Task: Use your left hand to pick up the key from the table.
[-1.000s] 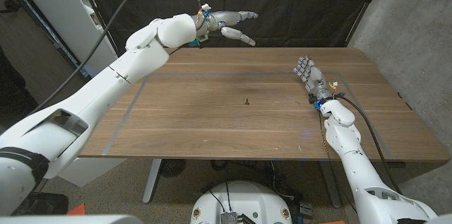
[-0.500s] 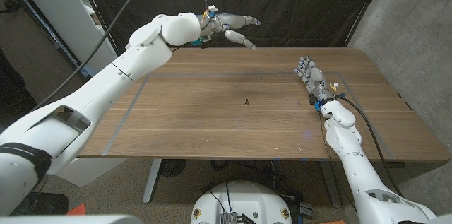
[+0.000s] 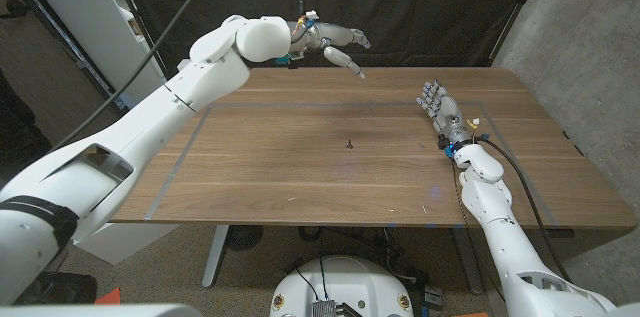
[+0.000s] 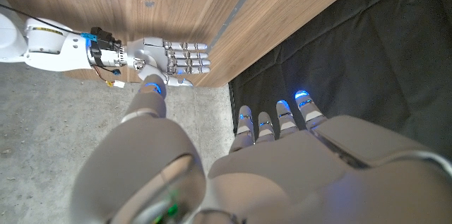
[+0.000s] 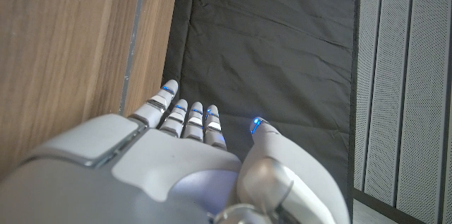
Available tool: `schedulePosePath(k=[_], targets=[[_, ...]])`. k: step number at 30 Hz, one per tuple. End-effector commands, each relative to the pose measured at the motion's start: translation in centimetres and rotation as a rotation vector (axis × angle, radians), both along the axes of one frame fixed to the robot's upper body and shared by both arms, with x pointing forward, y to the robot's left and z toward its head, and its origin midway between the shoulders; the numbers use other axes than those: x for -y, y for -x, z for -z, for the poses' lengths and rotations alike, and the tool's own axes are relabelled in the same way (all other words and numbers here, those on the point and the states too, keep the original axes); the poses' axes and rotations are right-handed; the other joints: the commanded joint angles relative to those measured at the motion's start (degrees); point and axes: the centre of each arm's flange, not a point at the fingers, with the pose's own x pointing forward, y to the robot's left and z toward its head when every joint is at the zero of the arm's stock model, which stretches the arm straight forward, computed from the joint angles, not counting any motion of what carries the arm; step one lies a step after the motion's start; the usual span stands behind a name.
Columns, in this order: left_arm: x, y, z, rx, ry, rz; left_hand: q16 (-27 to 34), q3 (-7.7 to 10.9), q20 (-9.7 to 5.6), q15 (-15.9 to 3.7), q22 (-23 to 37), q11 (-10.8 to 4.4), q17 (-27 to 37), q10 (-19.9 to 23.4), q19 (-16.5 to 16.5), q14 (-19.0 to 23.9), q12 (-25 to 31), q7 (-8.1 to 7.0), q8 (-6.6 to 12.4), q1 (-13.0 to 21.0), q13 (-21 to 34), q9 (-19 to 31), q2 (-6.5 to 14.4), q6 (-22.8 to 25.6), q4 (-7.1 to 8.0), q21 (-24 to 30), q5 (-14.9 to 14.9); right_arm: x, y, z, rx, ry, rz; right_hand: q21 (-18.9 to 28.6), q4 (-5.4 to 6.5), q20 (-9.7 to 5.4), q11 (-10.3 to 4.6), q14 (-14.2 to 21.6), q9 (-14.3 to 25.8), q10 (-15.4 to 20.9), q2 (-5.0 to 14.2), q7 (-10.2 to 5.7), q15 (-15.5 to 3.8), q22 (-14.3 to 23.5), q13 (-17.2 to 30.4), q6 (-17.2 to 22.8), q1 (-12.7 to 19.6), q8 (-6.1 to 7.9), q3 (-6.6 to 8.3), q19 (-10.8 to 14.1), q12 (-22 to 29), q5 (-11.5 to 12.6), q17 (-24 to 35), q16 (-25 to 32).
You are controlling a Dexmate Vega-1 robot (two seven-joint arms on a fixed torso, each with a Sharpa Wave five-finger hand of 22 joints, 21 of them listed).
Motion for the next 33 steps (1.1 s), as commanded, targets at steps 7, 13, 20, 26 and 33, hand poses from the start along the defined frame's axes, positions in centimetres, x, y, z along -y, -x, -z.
schedulePosePath(k=[7,13,20,26,33], targets=[[1.8,-0.5,0.7,-0.041,-0.104,-0.041,0.69,-0.64,0.57,-0.21,0.07,0.27,0.40,-4.24,-8.90,-5.52,0.58,1.30,0.54,0.76,0.36,0.13,0.13,1.96,0.02,-0.27,0.10,0.4,0.3,0.4,-0.001,-0.011,0.001,0.48,0.03,0.06,0.07,0.45,0.25,0.81,0.10,0.07,0.08,0.27,0.28,0.68,-0.42,0.50,0.25,0.41,0.49,-0.08,0.31,0.32],[2.3,-0.4,0.9,-0.054,-0.134,-0.050,0.79,-0.86,0.57,-0.20,0.07,0.23,0.52,-4.19,-8.95,-5.52,0.74,1.45,0.80,0.97,0.52,0.10,0.24,3.66,0.07,-0.37,0.09,0.6,0.4,0.6,-0.001,-0.014,-0.001,0.50,0.03,0.07,0.01,0.48,0.24,0.82,0.08,0.10,0.11,0.27,0.28,0.70,-0.48,0.50,0.28,0.44,0.48,-0.09,0.30,0.33],[2.6,-0.7,1.2,-0.078,-0.165,-0.068,0.92,-0.97,0.56,-0.24,0.06,0.22,0.59,-4.13,-8.94,-5.42,0.88,1.35,1.00,1.35,0.66,0.08,0.44,5.14,0.04,-0.44,0.11,0.7,0.4,0.7,-0.002,-0.013,-0.004,0.49,0.02,0.08,0.05,0.50,0.24,0.82,0.07,0.09,0.11,0.27,0.28,0.75,-0.54,0.51,0.32,0.43,0.47,-0.11,0.30,0.33],[2.8,-0.8,1.7,-0.096,-0.193,-0.084,1.09,-1.09,0.56,-0.35,0.06,0.13,0.65,-3.88,-8.79,-5.20,1.07,1.29,1.10,1.63,0.78,0.08,0.64,6.30,0.06,-0.44,0.10,0.8,0.5,0.5,0.004,-0.010,-0.004,0.50,0.00,0.05,-0.01,0.54,0.24,0.82,0.06,0.02,0.06,0.27,0.28,0.84,-0.58,0.54,0.36,0.46,0.47,-0.12,0.29,0.34],[2.9,-0.8,2.1,-0.119,-0.221,-0.102,1.25,-1.25,0.57,-0.48,0.05,-0.05,0.70,-3.59,-8.60,-5.01,1.27,1.29,1.01,1.86,0.90,0.08,0.83,7.13,0.11,-0.44,0.05,0.9,0.8,0.3,0.008,-0.004,-0.006,0.63,-0.02,0.05,0.03,1.14,0.24,1.71,0.01,-0.07,0.23,0.27,0.27,1.43,-0.69,0.73,0.42,0.81,0.77,-0.15,0.28,0.53]])
